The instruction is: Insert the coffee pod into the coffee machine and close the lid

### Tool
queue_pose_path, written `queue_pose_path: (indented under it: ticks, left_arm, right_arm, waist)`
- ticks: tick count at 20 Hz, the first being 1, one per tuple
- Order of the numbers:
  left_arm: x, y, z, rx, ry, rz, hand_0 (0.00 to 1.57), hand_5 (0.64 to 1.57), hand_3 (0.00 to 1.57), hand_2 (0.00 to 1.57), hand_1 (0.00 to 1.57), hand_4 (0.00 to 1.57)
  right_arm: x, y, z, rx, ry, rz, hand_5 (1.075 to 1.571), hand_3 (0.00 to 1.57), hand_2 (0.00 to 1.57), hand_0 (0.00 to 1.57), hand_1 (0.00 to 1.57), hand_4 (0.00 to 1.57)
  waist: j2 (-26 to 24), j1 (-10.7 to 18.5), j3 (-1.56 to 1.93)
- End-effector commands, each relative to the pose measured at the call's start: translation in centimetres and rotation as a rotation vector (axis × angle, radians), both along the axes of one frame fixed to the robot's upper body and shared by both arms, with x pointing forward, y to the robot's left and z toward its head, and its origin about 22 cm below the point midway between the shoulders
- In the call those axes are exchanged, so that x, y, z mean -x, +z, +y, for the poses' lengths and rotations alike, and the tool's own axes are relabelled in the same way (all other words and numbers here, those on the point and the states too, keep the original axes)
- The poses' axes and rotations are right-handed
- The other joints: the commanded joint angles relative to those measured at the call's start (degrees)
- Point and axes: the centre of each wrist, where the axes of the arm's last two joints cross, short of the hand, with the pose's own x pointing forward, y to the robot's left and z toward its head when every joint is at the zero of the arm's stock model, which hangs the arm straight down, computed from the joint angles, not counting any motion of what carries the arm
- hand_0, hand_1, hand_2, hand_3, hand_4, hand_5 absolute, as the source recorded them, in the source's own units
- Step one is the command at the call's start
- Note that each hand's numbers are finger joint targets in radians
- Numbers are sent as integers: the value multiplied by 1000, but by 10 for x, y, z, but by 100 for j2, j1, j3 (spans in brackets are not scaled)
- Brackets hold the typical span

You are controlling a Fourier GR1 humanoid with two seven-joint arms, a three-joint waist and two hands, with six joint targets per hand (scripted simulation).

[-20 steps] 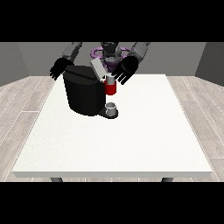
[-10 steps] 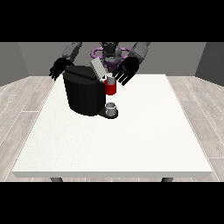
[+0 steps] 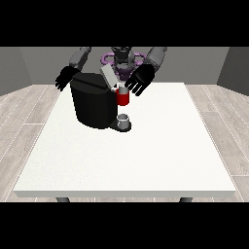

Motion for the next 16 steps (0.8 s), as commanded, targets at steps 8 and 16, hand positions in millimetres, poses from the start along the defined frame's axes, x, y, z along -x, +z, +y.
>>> queue_pose_path:
  ticks: [8,16]
  left_arm:
    - [-1,12,0,-129,-36,40,0,1571,0,0,0,0]
    - [1,-7,7,-121,-36,49,0,1571,0,0,0,0]
  right_arm:
    - [-7,14,15,19,4,-14,1571,0,0,0,0,465]
    - [3,-11,-3,-6,-21,19,1571,0,0,0,0,360]
  waist:
    - [-26,-29,-10]
    - [-113,39,-9]
